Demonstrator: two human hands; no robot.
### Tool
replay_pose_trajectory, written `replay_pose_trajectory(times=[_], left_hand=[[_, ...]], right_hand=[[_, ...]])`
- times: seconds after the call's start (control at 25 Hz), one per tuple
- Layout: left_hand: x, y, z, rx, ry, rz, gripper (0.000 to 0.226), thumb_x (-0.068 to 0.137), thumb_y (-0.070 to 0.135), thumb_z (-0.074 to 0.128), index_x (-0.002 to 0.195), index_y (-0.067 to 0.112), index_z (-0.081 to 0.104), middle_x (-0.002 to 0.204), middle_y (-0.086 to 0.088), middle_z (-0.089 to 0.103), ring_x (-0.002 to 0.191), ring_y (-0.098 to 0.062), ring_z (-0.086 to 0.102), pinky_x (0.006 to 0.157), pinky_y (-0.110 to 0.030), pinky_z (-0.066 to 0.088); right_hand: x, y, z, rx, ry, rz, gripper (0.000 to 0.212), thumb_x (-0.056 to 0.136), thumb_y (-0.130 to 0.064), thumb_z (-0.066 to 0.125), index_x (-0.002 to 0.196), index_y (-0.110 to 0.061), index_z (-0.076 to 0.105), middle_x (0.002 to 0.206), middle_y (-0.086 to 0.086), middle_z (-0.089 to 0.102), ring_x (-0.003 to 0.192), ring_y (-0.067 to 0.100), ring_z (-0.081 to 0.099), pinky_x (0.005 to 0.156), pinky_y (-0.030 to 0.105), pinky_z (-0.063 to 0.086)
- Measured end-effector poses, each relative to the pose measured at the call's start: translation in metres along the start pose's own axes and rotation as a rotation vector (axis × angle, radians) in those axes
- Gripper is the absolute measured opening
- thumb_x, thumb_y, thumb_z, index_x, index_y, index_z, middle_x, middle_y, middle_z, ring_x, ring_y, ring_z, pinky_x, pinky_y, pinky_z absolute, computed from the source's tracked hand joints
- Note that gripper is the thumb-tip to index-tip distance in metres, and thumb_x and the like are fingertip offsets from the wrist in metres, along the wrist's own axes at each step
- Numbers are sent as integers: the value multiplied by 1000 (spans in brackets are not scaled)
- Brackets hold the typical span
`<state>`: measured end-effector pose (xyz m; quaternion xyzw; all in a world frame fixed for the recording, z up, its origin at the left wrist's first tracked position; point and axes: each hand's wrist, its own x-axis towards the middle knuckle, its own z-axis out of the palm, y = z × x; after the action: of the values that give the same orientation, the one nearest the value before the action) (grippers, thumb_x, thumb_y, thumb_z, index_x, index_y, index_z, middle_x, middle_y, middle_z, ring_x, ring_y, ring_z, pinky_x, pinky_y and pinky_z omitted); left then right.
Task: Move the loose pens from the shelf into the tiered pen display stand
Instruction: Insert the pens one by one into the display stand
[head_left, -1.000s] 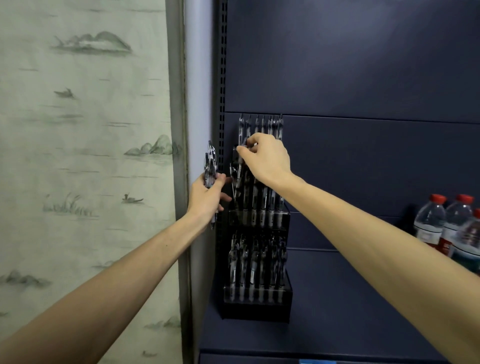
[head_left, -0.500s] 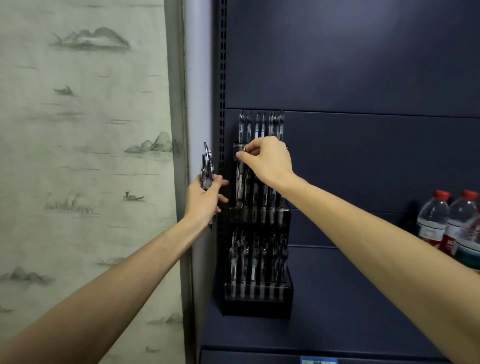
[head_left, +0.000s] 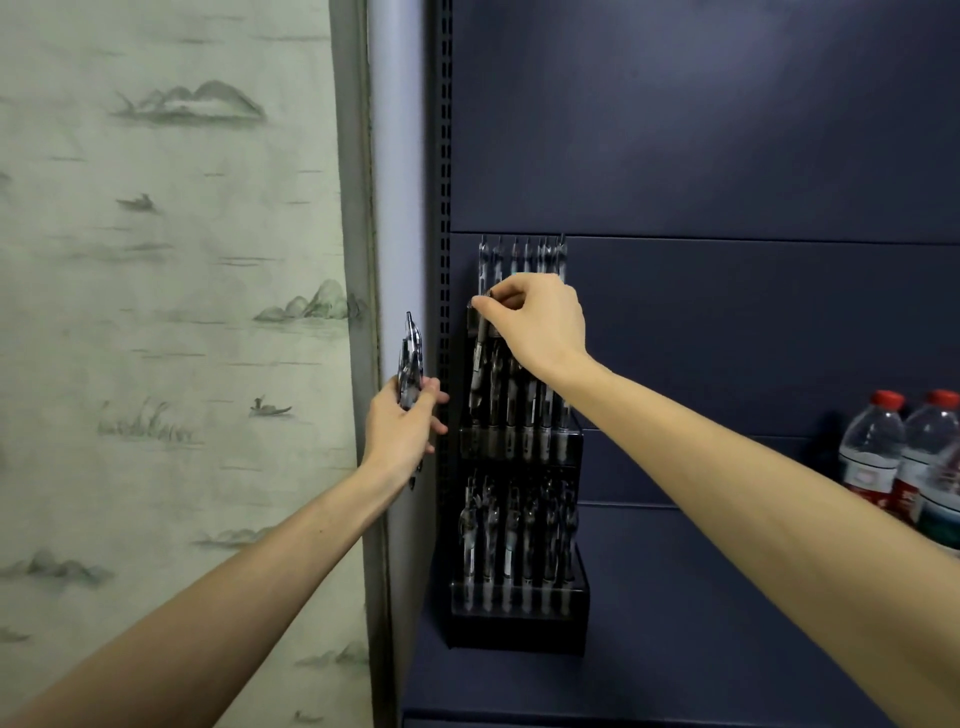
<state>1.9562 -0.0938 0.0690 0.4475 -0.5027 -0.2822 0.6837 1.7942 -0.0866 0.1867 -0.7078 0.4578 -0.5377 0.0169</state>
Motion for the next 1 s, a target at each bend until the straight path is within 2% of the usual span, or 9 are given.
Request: replay_pose_trajectory(times=[0.24, 0.4, 0.52, 0.64, 0.76, 0.92, 1.0], left_hand=[[-4, 11, -1, -50, -37, -56, 14, 104, 26, 60, 104, 12, 61, 79, -4, 75, 44, -9, 58, 36, -21, 41], [-6, 15, -10, -100, 24, -48, 11, 104, 20, 60, 102, 9, 61, 67, -7, 60, 41, -8, 50, 36, -20, 37], [-5, 19, -22, -152, 95, -49, 10, 104, 17, 59, 103, 7, 60, 65, -6, 53, 40, -6, 47, 36, -19, 37], [-2, 20, -28, -197, 131, -44, 8, 104, 11, 58, 107, 3, 59, 62, -5, 53, 39, -5, 47, 37, -19, 38], [-5, 19, -28, -208, 129, -44, 6, 104, 9, 57, 104, 3, 58, 61, -5, 55, 40, -7, 49, 37, -20, 39], [-5, 20, -29, -187, 120, -39, 13, 104, 15, 57, 99, 4, 57, 60, -3, 57, 41, -11, 50, 39, -23, 39], [-4, 17, -31, -138, 138, -25, 21, 105, 21, 57, 97, 1, 57, 58, -3, 57, 41, -12, 49, 38, -22, 39]], right_hand=[[2, 7, 2, 226, 46, 110, 20, 83, -44, 80, 85, -25, 75, 75, -10, 73, 76, 5, 71, 83, 38, 61], [2, 13, -1, 204, -88, 68, 21, 80, -42, 84, 81, -23, 74, 76, -6, 75, 77, 9, 73, 85, 39, 60], [2, 14, -14, -26, -234, -83, 25, 80, -45, 83, 92, -24, 76, 87, -10, 74, 84, 7, 68, 83, 35, 58], [-6, 9, -12, -269, -324, -332, 33, 82, -51, 78, 107, -29, 77, 103, -13, 74, 101, 9, 63, 92, 38, 53], [-17, 5, 4, -433, -397, -538, 31, 89, -50, 71, 112, -30, 76, 101, -13, 73, 108, 16, 56, 95, 39, 42], [-25, 8, 19, -572, -378, -692, 18, 96, -35, 63, 107, -31, 76, 95, -11, 71, 107, 18, 51, 92, 36, 35], [-24, 10, 16, -565, -326, -684, 17, 95, -37, 65, 103, -30, 79, 98, -10, 70, 105, 18, 51, 89, 35, 36]])
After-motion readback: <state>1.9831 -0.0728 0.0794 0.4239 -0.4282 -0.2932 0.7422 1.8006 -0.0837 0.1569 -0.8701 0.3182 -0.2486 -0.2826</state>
